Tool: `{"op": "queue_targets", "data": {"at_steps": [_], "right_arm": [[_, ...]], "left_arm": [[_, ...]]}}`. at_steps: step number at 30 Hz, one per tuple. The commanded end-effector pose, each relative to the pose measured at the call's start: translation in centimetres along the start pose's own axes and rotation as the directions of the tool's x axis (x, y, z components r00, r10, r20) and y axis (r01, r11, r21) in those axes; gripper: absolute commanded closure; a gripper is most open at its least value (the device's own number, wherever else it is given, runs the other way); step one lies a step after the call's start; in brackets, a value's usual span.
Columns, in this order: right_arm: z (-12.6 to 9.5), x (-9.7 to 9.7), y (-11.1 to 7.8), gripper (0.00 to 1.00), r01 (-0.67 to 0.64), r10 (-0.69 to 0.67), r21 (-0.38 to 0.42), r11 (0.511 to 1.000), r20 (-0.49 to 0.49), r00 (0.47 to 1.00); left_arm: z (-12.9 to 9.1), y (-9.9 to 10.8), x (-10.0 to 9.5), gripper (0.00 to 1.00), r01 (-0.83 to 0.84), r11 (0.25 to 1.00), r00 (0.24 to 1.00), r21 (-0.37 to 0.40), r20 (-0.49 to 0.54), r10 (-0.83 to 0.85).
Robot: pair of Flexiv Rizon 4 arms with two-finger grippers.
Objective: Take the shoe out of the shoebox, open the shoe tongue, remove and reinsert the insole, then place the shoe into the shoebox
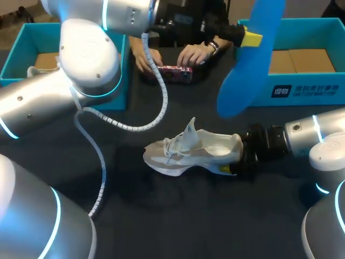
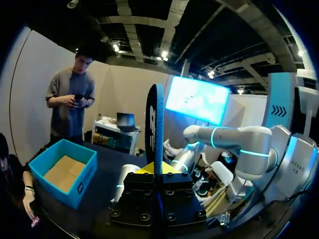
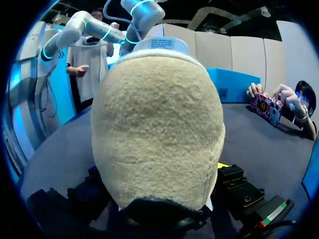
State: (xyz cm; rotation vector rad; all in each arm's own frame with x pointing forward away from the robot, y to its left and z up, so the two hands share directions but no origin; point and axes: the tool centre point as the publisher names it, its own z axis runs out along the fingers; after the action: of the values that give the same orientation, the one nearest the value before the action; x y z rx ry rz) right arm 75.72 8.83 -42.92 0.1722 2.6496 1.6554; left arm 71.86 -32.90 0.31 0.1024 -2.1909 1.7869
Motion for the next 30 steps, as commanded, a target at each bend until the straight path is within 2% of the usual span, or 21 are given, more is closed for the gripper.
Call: {"op": "queue_targets", "data": {"at_steps": [1, 13, 20, 26, 30], "right_arm": [[0.6, -0.3, -0.3, 1.0, 0.0, 0.0, 0.004, 1.0, 0.001, 1.0], [0.6, -0.3, -0.3, 1.0, 0.0, 0.0, 0.004, 1.0, 0.001, 1.0], [0.6, -0.3, -0.3, 1.0, 0.0, 0.0, 0.004, 1.0, 0.001, 1.0], [0.6, -0.3, -0.3, 1.0, 0.0, 0.0, 0.004, 1.0, 0.001, 1.0], [0.6, -0.3, -0.3, 1.0, 0.0, 0.0, 0.004, 1.0, 0.001, 1.0]], "left_arm": [[-0.4, 0.4, -0.3, 1.0, -0.002, 1.0, 0.999, 0.031, -0.049, 0.004], [-0.4, 0.4, -0.3, 1.0, -0.002, 1.0, 0.999, 0.031, -0.049, 0.004], [-2.3, 0.2, -0.1, 1.0, 0.213, 0.976, 0.975, 0.042, -0.068, -0.21], [-3.6, -0.7, 0.9, 1.0, 0.287, 0.958, 0.953, 0.024, -0.109, -0.283], [-4.2, -1.1, 1.7, 1.0, 0.35, 0.934, 0.934, 0.076, -0.106, -0.342]]}}
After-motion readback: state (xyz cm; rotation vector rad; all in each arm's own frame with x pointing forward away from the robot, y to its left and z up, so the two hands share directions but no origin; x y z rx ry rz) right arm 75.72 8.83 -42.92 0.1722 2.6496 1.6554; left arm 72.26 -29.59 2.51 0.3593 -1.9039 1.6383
